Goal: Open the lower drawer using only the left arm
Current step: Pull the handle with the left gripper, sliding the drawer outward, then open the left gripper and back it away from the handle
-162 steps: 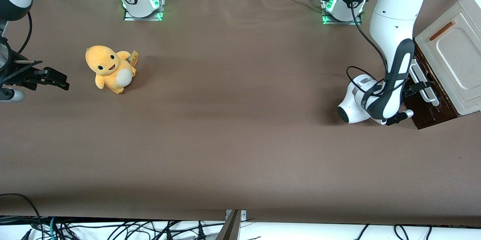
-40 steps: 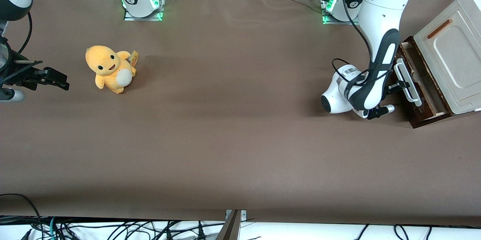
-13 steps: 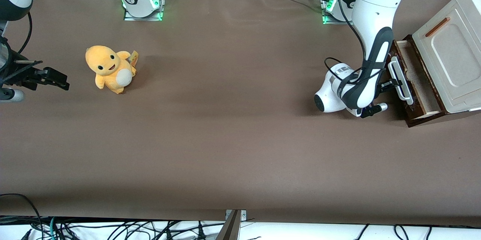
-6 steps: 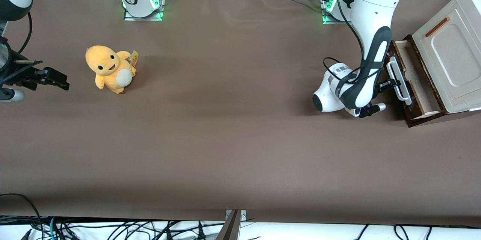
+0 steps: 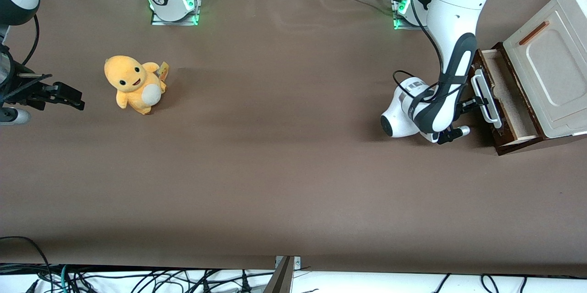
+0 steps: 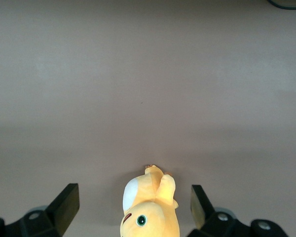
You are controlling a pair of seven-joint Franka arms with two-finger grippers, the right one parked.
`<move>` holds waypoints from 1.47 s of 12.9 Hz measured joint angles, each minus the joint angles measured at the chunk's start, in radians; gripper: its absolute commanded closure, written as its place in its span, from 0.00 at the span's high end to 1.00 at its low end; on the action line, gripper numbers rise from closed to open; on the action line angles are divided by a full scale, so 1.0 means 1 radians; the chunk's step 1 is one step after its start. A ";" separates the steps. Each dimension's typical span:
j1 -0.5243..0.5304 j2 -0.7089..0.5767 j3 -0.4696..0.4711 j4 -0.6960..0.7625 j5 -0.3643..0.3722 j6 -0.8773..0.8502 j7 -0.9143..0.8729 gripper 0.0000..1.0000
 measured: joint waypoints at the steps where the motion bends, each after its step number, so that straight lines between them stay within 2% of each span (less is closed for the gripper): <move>1: 0.000 0.001 0.000 0.002 -0.002 -0.001 0.000 0.18; 11: -0.016 0.004 0.000 0.019 -0.020 -0.008 0.000 0.18; 12: -0.016 0.004 0.000 0.020 -0.021 -0.008 0.000 0.27; 13: -0.017 0.004 0.000 0.020 -0.022 -0.008 0.000 0.69; 14: -0.020 0.004 -0.003 0.021 -0.049 -0.021 0.000 0.81; 15: -0.026 0.004 -0.009 0.021 -0.064 -0.035 0.000 0.88; 19: -0.043 0.004 -0.011 0.022 -0.069 -0.057 0.000 0.91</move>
